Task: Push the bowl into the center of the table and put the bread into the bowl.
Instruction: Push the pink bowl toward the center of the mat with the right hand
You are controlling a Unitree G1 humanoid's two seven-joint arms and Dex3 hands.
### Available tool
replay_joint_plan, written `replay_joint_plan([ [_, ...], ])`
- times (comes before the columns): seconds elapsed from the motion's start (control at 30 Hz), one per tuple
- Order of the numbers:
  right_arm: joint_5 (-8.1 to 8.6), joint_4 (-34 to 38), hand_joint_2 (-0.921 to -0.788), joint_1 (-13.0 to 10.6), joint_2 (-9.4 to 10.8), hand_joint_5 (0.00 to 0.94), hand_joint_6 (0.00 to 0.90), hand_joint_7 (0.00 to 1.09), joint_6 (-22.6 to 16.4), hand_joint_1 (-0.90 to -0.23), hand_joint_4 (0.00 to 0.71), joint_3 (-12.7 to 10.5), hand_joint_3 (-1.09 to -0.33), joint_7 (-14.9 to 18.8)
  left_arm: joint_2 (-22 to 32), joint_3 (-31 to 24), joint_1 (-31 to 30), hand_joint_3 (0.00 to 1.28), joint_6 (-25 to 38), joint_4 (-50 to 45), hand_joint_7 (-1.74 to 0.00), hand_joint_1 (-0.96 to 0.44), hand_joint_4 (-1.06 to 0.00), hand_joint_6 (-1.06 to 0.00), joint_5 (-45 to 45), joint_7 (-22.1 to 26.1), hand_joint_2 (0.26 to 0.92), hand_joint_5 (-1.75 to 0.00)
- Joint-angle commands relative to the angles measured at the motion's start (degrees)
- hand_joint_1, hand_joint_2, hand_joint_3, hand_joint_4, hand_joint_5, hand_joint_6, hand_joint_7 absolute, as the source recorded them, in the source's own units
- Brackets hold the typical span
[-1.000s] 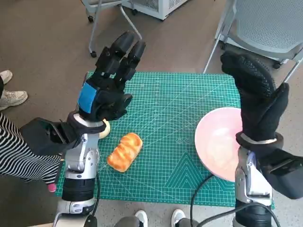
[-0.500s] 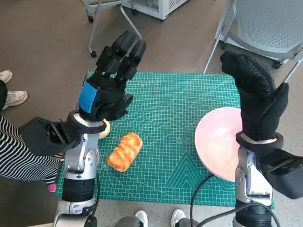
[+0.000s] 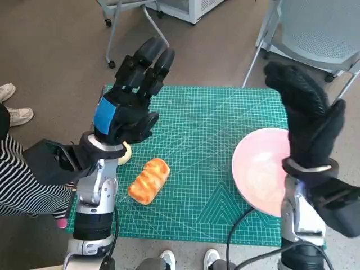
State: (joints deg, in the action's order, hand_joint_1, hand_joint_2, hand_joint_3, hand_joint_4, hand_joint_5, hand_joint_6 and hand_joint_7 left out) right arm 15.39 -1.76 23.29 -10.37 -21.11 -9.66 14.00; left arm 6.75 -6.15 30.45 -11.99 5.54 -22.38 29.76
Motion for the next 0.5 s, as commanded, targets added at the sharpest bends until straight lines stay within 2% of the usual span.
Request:
replay_joint_plan([
  [0.03, 1.94, 1.77, -0.921, -2.41, -2.64, 0.0, 0.004, 0.59, -0.35, -0.658, 0.165, -3.81, -0.711, 1.24, 0.31, -0.2, -0.16, 0.38, -1.16, 0.41, -0.34, -0.67, -0.08, 0.0, 0.2, 0.3, 0.921, 0.0],
  [0.33, 0.68, 7.67, -0.921, -4.47, -6.07, 0.0, -0.001, 0.57, -3.09, -0.657, 0.134, -11.36, -0.712, -1.64, -0.08, -0.24, -0.35, 0.37, -2.29, 1.11, -0.32, -0.67, -0.08, 0.0, 0.56, -0.18, 0.921, 0.0],
  [0.43, 0.07, 11.05, -0.921, -5.56, -7.41, 0.0, -0.001, 0.55, -4.44, -0.654, 0.113, -14.04, -0.737, -2.81, -0.27, -0.02, -0.57, 0.37, -2.35, 0.88, -0.32, -0.66, -0.08, 0.0, 0.73, -0.43, 0.921, 0.0],
  [0.5, -0.18, 12.27, -0.921, -5.78, -7.76, 0.0, -0.001, 0.54, -5.11, -0.654, 0.108, -14.74, -0.754, -3.19, -0.28, 0.04, -0.66, 0.37, -2.35, 0.75, -0.33, -0.66, -0.08, 0.0, 0.72, -0.49, 0.921, 0.0],
])
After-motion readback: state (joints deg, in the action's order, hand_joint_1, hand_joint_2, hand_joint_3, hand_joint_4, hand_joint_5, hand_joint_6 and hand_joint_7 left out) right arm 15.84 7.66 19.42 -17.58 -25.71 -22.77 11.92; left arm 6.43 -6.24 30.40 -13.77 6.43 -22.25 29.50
